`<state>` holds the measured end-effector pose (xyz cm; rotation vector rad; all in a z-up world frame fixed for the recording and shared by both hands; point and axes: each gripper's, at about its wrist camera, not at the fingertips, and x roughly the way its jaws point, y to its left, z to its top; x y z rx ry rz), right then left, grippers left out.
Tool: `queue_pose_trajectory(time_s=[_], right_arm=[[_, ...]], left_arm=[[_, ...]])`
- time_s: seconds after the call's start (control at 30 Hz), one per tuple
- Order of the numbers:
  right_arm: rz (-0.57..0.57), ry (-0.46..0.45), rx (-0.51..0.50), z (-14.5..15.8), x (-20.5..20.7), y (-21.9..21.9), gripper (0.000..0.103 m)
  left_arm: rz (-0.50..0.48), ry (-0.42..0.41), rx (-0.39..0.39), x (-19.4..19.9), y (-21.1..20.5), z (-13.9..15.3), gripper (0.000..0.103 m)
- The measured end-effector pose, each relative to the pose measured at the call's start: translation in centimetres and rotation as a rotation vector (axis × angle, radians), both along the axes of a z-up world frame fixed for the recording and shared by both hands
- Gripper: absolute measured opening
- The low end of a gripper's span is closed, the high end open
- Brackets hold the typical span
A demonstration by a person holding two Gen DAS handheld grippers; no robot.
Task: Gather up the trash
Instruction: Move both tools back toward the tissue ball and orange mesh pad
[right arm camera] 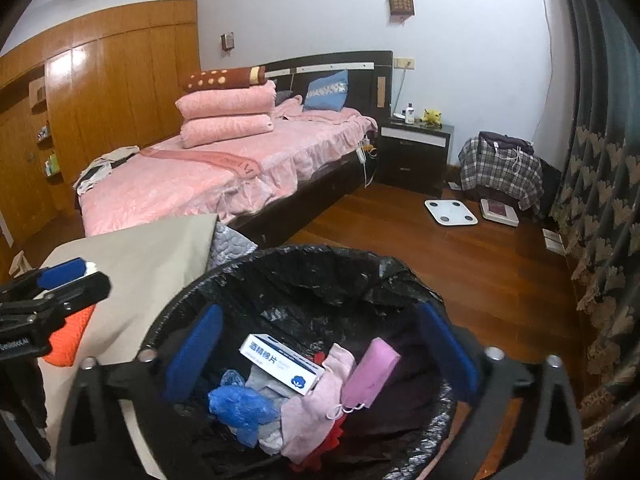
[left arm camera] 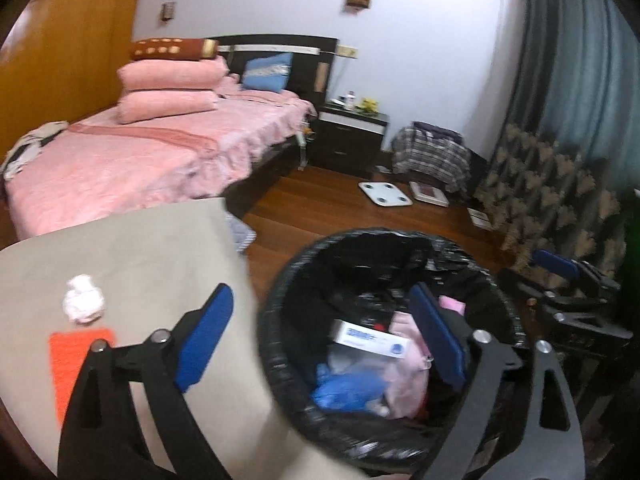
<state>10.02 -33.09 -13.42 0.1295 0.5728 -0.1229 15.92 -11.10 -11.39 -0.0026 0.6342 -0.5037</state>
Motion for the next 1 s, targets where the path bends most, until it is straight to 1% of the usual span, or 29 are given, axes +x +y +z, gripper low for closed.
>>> queue_pose_trajectory(time_s=[0.1, 0.33, 0.53, 0.8, 1.0], right_arm=[[0.029, -0.004, 0.011, 0.3, 0.4, 1.5, 0.097], [0.127, -0.023, 0.026, 0.8, 1.6, 6.2, 0.097], [0.221, -0.033, 0.025, 1.0, 3.5, 10.8, 0.097], [0.306, -0.044, 0.027, 0.9, 6.4, 16.3, 0.097], [0.353, -0.028, 0.033, -0.5, 9.6, 20.9, 0.097]], left_arm=[[0.07, -0.013, 0.015, -0.3, 2.8, 0.4, 0.092], [0.222, -0.019, 0.032, -0.6, 9.3, 1.2, 0.092], [0.326, -0.03, 0.057, -0.9, 14.1, 1.5, 0.092], [0.445, -0.016, 0.065, -0.2, 20.3, 0.7, 0.092], [0.505, 0.006, 0.075, 0.9, 24.4, -0.5, 0.092]])
